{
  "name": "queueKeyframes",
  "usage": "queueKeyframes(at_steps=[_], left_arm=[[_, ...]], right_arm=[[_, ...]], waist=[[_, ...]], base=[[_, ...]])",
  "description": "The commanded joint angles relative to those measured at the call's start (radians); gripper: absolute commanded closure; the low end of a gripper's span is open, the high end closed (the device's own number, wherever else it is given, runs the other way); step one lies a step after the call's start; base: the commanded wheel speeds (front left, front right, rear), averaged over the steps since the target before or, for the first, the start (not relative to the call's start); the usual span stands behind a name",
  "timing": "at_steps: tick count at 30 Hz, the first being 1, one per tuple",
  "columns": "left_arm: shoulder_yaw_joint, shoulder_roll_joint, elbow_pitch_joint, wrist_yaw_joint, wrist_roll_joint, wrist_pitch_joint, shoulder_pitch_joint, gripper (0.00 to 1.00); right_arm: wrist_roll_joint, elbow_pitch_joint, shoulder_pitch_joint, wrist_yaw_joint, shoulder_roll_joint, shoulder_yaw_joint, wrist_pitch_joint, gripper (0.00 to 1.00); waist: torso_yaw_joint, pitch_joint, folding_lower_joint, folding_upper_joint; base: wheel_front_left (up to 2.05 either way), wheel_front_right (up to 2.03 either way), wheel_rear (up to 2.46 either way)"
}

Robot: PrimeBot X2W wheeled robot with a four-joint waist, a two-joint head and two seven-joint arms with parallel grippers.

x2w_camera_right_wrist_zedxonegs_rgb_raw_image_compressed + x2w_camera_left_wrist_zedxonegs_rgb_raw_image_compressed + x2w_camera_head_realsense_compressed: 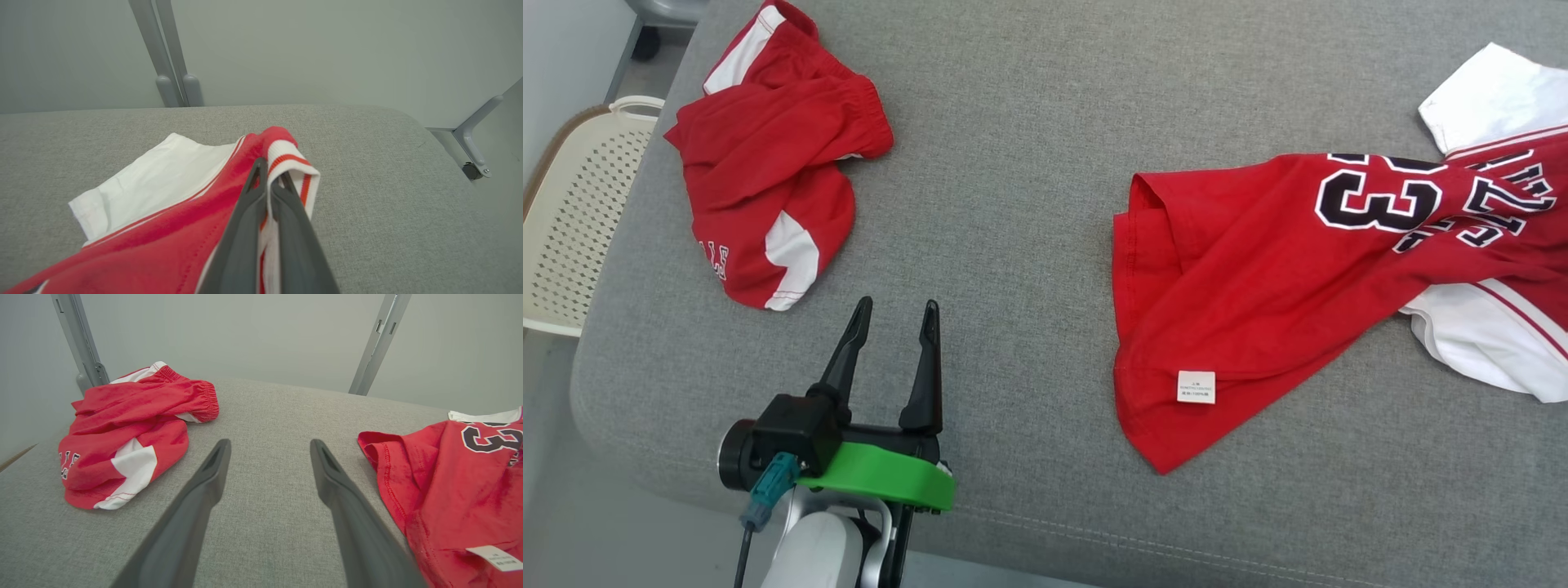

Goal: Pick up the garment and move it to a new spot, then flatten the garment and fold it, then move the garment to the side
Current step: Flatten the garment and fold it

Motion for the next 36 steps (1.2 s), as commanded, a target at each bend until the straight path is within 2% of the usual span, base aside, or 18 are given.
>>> queueKeyframes(at_steps=[1,2,3,9,19,27,36], left_arm=[[0.0,0.0,0.0,-0.004,0.007,-0.003,-0.011,0.0],[-0.001,0.0,0.002,-0.004,0.007,-0.003,-0.011,0.0],[-0.001,0.0,0.004,-0.004,0.008,-0.003,-0.013,0.0],[0.005,0.0,0.01,-0.004,0.011,-0.003,0.0,0.0],[-0.001,0.001,0.018,-0.002,0.011,-0.003,0.03,0.0],[0.012,0.001,0.015,0.004,0.017,-0.003,0.05,0.0],[0.025,0.001,0.005,0.01,0.018,-0.003,0.072,0.0]], right_arm=[[-0.013,0.001,0.012,-0.002,0.0,-0.003,-0.008,0.81],[-0.023,0.001,0.011,-0.002,-0.003,-0.012,-0.011,0.15],[-0.027,0.001,0.01,-0.002,0.0,-0.021,-0.011,0.0],[-0.082,0.001,0.006,-0.002,0.036,-0.072,-0.076,0.0],[-0.065,-0.075,0.067,-0.002,0.175,-0.068,-0.154,0.0],[0.007,-0.251,0.232,-0.002,0.253,0.001,-0.156,0.0],[0.123,-0.44,0.452,-0.002,0.294,0.075,-0.156,0.0]], waist=[[0.0,-0.001,-0.0001,-0.0001],[0.0,0.0,-0.0001,-0.0001],[0.0,-0.001,-0.0001,-0.0001],[-0.021,-0.033,-0.0001,-0.0001],[-0.079,-0.096,-0.0001,-0.0001],[-0.135,-0.137,-0.0001,-0.0001],[-0.177,-0.168,-0.0001,-0.0001]], base=[[0.0,0.0,0.0],[0.0,0.0,0.0],[0.0,0.0,0.0],[0.0,0.0,0.0],[0.0,0.0,0.0],[0.0,0.0,0.0],[0.0,0.0,0.0]])
